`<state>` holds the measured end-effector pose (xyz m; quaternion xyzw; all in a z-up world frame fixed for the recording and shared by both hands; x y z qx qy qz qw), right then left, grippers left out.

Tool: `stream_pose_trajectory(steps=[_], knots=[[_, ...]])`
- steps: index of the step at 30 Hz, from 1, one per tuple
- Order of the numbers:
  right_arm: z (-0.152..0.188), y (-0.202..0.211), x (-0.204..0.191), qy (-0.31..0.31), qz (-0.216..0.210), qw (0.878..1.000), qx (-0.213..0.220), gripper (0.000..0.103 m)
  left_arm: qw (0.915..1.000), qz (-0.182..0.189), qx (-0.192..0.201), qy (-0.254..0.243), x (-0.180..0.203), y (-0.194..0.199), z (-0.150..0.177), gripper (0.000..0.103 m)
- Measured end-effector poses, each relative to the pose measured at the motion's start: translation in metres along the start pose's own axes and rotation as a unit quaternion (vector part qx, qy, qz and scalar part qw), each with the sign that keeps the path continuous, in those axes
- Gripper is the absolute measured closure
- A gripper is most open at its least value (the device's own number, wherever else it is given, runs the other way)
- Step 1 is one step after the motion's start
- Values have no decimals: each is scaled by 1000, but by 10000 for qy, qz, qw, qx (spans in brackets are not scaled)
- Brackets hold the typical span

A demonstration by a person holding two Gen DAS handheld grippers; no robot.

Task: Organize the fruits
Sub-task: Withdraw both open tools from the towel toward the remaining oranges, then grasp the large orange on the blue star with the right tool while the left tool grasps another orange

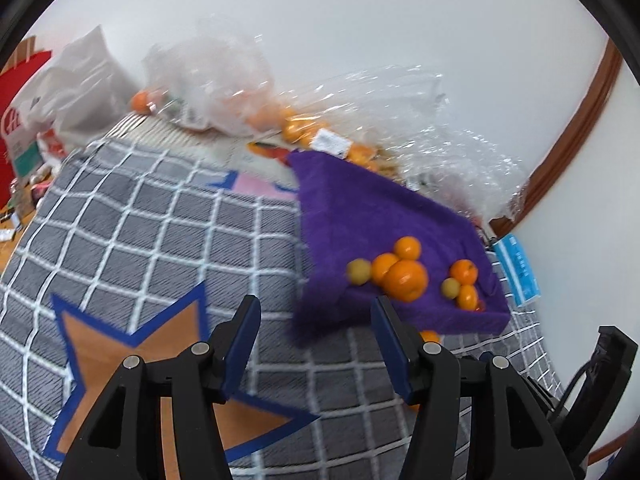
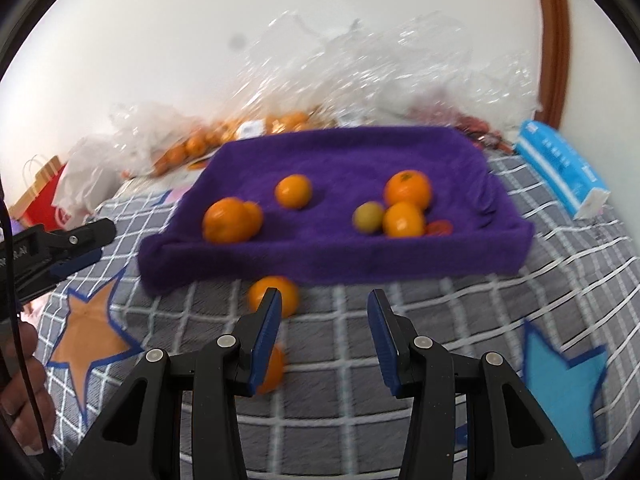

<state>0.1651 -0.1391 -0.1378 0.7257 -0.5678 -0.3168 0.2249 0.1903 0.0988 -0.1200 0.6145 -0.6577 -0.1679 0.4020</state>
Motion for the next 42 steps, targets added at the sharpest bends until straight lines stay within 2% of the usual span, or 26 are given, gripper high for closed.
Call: stream_pose_trajectory(steps=[7, 11, 16, 20, 22, 30, 34, 38, 42], knots=[[15, -6, -23, 163, -166, 9996, -181, 58, 9996, -289, -28, 32, -29, 2, 10, 48], [23, -12, -32, 234, -222, 9990, -324, 58, 9994, -257, -57, 225, -45, 3, 15, 48], [30, -19, -38, 387, -71, 9985, -373, 58, 9992, -298, -177, 189, -48, 0, 21, 48], [34, -32, -37, 381, -43, 9975, -587, 58, 9992, -318, -209, 140, -44, -1, 24, 48], [33, -30, -36, 400, -31, 9979, -500, 58, 9991, -340, -221, 89, -41, -1, 25, 48], [28, -20, -21, 194, -177, 9993, -273, 60, 9987, -363, -353, -99, -19, -6, 31, 48], [23, -9, 0, 33, -128, 9998, -113, 60, 9978, -334, -406, -414, 6, -11, 38, 48], [23, 4, 27, 26, 133, 9999, -19, 60, 9960, -122, -579, -671, 37, -21, 51, 48], [29, 14, 56, -63, 256, 9996, -35, 60, 9937, 119, -863, -704, 63, -38, 68, 48]])
Point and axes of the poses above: each gripper's, at about its wrist camera, not at the fingertips, and y roughly against the way its jaws point, x to its right, z to its underside, the point moved 4 cm from there along -y, roughly the way its jaws point, and after that the axes turned 5 degrees about -z, right-handed, at the moved point
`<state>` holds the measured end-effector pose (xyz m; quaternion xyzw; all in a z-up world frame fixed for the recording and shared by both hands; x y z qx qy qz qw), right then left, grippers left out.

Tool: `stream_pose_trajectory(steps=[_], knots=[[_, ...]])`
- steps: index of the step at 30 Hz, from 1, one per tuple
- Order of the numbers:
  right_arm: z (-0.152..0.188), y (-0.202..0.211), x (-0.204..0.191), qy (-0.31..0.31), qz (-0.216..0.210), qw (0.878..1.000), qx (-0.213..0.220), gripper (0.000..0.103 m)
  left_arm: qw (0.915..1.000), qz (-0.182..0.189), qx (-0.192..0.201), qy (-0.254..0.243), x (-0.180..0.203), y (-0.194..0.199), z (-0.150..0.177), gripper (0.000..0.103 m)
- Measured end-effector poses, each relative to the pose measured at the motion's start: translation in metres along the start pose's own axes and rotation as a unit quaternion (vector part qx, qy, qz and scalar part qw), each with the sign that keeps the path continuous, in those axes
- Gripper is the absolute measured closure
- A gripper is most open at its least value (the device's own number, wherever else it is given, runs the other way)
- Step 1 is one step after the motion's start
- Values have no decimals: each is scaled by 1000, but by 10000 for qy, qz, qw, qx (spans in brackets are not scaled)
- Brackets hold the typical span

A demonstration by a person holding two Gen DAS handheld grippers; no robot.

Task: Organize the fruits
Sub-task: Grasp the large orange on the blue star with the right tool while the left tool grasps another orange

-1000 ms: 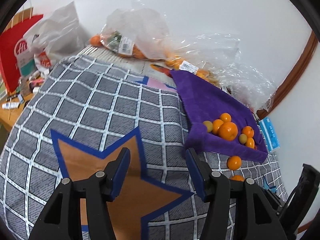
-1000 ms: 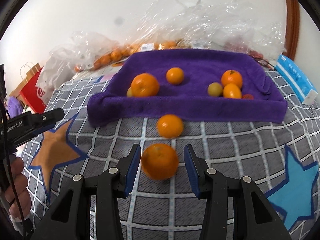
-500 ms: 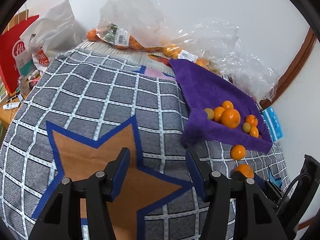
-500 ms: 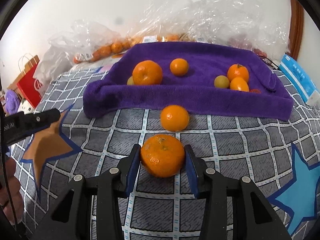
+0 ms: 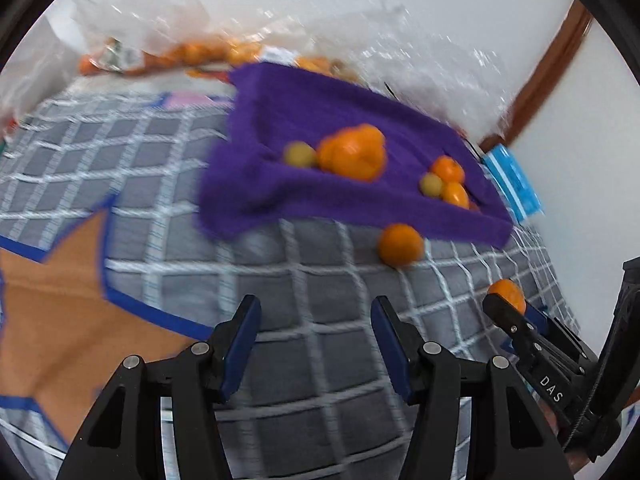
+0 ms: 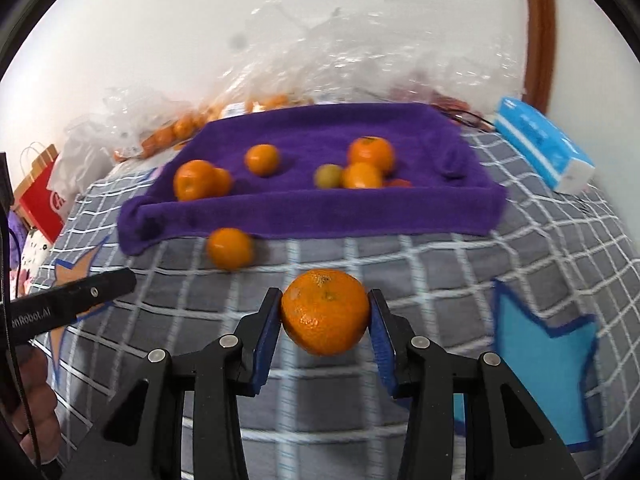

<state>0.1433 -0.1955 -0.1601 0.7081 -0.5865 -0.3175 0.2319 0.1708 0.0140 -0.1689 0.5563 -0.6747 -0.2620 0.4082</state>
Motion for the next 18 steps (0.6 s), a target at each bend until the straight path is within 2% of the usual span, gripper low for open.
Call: stream_pose_trajectory(steps=[8, 11, 13, 18], knots=[[12, 8, 52, -252, 170, 9995, -72, 60, 9983, -354, 404, -211, 28, -7, 1, 48], [14, 7, 66, -321, 202, 9993, -44, 60, 9994, -75, 261, -216, 38, -13, -3, 49], [14, 8, 72, -487, 49, 9988, -19, 60, 9996, 43, 178, -220, 46, -18, -6, 49], [15, 9, 68, -381, 36, 9993, 52, 60, 9995, -106, 245, -171, 60, -29, -14, 51]])
Point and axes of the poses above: each gripper's, at about its wrist camera, not at the fingertips, and y roughly against the way its jaws point, x to its right, z to its underside, the point moved 4 cm from there along -y, roughly the way its jaws point, and after that the axes turned 5 degrees about -z, right-handed, at the moved point
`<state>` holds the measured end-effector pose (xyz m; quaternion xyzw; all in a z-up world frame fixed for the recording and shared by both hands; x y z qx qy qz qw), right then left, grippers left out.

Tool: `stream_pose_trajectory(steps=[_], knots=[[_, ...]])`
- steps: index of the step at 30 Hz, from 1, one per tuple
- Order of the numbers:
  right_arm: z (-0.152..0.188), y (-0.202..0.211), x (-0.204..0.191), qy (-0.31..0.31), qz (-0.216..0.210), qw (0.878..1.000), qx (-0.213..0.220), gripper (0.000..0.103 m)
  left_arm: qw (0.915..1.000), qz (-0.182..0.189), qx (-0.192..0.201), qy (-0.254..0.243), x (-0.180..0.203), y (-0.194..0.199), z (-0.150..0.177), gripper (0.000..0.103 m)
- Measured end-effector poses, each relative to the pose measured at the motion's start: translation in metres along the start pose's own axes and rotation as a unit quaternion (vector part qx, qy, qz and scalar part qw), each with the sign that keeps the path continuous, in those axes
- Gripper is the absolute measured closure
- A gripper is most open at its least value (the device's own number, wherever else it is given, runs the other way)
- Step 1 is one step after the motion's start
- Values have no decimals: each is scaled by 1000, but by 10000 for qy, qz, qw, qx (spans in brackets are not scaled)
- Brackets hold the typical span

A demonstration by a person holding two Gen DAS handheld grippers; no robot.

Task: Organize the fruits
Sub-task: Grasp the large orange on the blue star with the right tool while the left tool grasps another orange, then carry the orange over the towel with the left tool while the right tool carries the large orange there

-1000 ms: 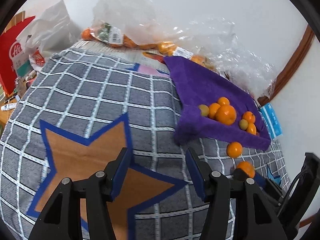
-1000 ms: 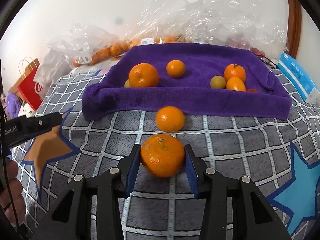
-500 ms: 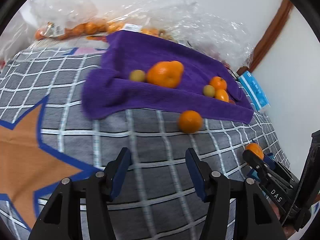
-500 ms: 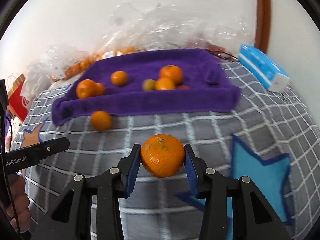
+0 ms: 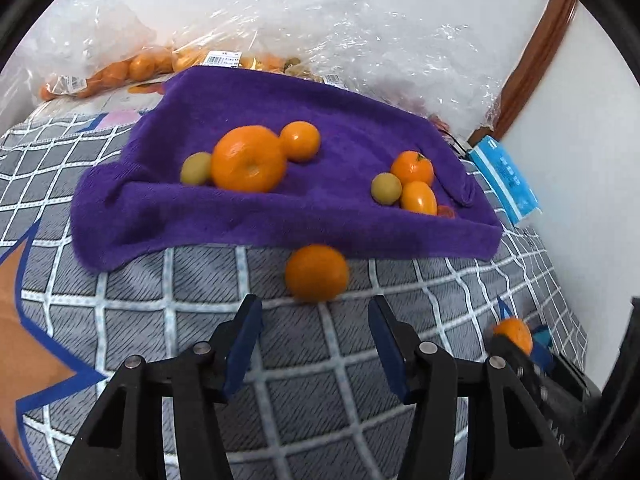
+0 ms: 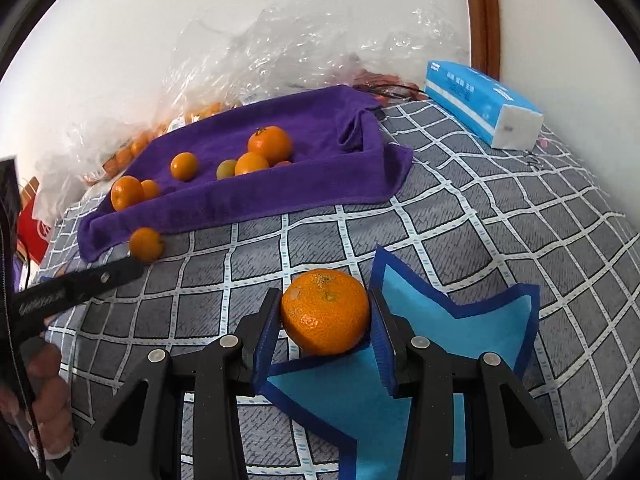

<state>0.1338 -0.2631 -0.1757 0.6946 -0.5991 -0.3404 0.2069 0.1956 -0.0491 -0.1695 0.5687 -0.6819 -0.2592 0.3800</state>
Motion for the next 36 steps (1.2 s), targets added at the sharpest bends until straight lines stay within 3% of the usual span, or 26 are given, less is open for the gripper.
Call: stream_pose_trajectory(steps=[4, 8, 9, 15, 23, 27, 36], knots=[[2, 3, -11, 324, 69, 9994, 104, 60, 9996, -226, 141, -49, 8, -6, -2, 55], [2, 1, -12, 366, 55, 9993, 34, 60, 9989, -361, 294, -111, 14, -10, -3, 64], [2, 0, -12, 338, 21, 9994, 15, 60, 9988, -366, 315, -103, 14, -11, -3, 70], [-1, -2, 4, -134, -196, 9997, -45, 60, 9983, -463, 278, -204, 13, -8, 0, 70], [0, -4, 12, -443, -418, 9981, -104, 60, 9943, -969, 302, -319, -10, 17, 21, 70], [0, -2, 6, -280, -241, 9993, -60, 60, 9961, -828, 317, -4, -27, 24, 26, 70], [-4, -6, -11, -94, -57, 9998, -143, 60, 9962, -772, 399, -63, -27, 23, 28, 70]])
Point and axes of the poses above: each gripper's, at about its wrist camera, not at the fingertips, and y roughly against the way its jaws point, x to its right, z to its underside, the point moved 4 cm from there along -y, roughly the way its jaws point, and after that the axes turned 5 degrees about -z, right-handed, at the moved point
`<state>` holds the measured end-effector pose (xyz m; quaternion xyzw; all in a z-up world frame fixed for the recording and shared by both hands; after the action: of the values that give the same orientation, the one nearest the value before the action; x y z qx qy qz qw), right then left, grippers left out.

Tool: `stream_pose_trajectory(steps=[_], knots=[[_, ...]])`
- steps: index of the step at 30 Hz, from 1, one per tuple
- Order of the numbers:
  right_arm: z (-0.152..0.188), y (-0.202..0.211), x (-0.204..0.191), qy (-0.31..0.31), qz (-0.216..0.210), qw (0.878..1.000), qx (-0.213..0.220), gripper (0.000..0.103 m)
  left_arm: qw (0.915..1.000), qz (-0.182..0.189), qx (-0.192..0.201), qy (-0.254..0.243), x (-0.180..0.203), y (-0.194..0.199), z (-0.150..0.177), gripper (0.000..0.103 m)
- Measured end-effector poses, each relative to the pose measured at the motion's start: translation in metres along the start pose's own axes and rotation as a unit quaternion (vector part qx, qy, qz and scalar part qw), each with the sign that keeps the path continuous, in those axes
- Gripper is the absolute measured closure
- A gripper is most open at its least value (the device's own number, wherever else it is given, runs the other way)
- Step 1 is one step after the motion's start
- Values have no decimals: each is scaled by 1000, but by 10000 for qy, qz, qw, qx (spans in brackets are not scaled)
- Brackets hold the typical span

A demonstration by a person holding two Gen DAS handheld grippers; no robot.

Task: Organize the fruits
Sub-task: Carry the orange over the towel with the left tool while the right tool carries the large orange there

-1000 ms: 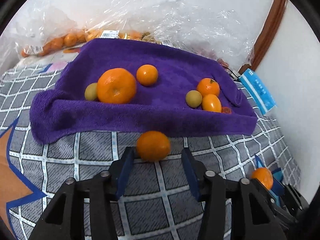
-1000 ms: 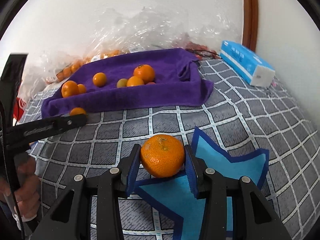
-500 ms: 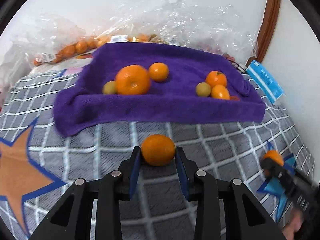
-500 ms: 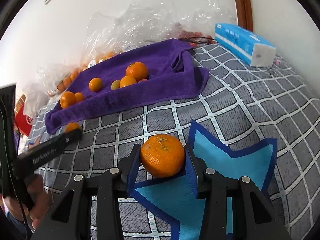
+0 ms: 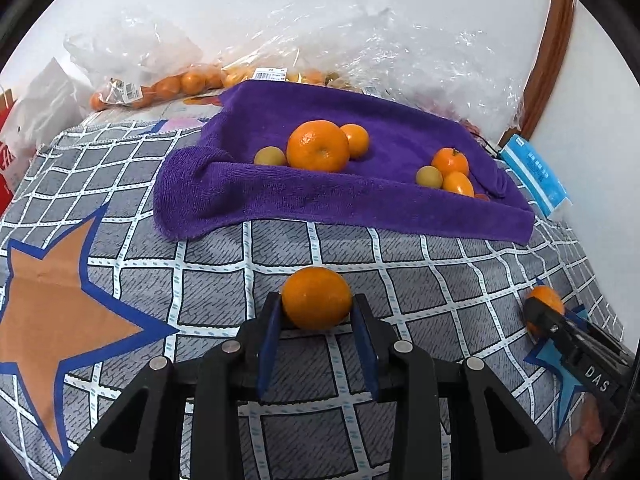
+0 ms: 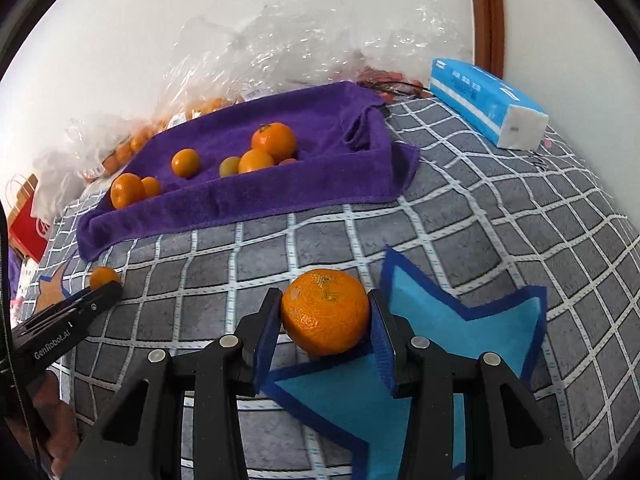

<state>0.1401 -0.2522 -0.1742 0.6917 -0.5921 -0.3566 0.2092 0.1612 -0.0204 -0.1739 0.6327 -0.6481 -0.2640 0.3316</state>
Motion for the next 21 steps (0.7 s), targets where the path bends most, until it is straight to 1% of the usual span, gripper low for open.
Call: stream_pose_trajectory(steps=[7, 10, 15, 21], knots=[[-7, -18, -30, 355, -13, 9993, -71, 61, 9995, 246, 8, 195, -5, -1, -1, 70], [-9, -22, -29, 280, -2, 9996, -76, 61, 9991, 326, 14, 280, -7, 0, -1, 70], [-8, -19, -28, 302, 80, 9995, -18, 61, 9991, 326, 7, 263, -6, 0, -1, 70], [-8, -18, -29, 298, 112, 9995, 26, 61, 9981, 473, 26, 383, -10, -1, -2, 70]])
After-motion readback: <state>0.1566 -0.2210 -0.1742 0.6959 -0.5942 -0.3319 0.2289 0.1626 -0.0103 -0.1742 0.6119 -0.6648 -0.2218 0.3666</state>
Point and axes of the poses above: each gripper's, at about its wrist camera, not at the fingertips, and y roughly against the way its jaws point, x to its right, z to its underside, the point moved 4 cm from there along -y, roughly the way its jaws point, and after that the axes turned 5 degrees about -z, right-handed, at the moved point
